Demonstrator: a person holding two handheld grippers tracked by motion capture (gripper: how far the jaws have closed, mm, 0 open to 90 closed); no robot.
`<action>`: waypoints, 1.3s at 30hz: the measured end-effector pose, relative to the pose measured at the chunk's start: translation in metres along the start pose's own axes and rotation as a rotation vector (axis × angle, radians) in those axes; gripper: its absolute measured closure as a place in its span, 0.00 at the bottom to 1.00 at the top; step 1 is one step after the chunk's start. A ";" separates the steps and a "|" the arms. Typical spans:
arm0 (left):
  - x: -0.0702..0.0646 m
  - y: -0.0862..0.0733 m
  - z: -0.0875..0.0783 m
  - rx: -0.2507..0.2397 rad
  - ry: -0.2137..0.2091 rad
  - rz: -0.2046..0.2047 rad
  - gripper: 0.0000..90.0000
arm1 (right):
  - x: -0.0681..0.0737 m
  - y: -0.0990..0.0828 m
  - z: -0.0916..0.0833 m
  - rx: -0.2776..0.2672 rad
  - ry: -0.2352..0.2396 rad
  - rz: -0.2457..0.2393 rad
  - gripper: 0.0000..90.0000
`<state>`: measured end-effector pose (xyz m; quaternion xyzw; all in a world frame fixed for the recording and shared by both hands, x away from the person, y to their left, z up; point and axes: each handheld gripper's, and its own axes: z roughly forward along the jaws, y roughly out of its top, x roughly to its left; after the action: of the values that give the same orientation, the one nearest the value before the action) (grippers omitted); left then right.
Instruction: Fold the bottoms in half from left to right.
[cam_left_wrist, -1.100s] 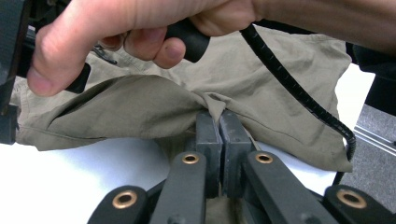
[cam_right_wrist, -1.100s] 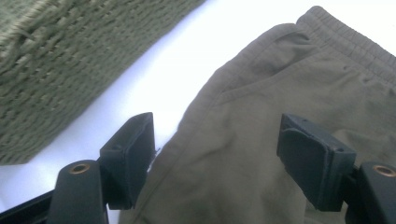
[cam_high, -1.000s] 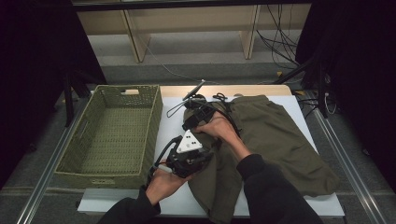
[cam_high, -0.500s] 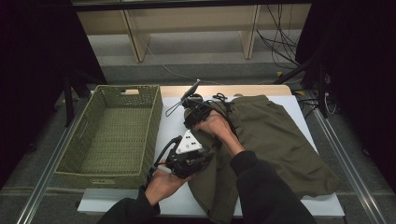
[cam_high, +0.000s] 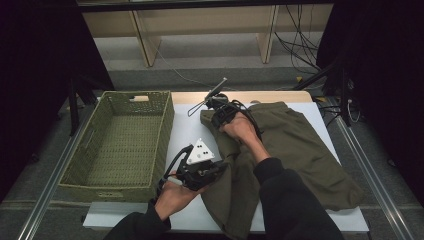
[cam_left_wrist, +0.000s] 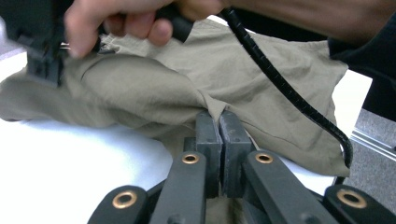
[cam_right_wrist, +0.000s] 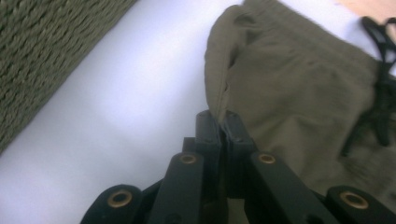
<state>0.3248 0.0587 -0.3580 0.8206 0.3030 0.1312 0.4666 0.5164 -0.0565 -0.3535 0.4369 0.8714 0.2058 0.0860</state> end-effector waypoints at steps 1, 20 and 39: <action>0.001 0.000 0.001 0.000 -0.001 -0.001 0.97 | -0.005 -0.001 -0.003 -0.010 -0.003 0.008 0.97; 0.026 0.028 0.025 0.016 -0.042 0.050 0.97 | -0.080 -0.031 -0.046 -0.132 -0.076 0.173 0.97; -0.014 0.061 0.051 -0.063 -0.120 0.023 0.97 | -0.126 -0.074 -0.097 -0.202 -0.126 0.228 0.97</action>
<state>0.3622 -0.0079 -0.3321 0.8153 0.2605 0.0965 0.5081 0.5065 -0.2237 -0.3020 0.5339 0.7842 0.2729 0.1598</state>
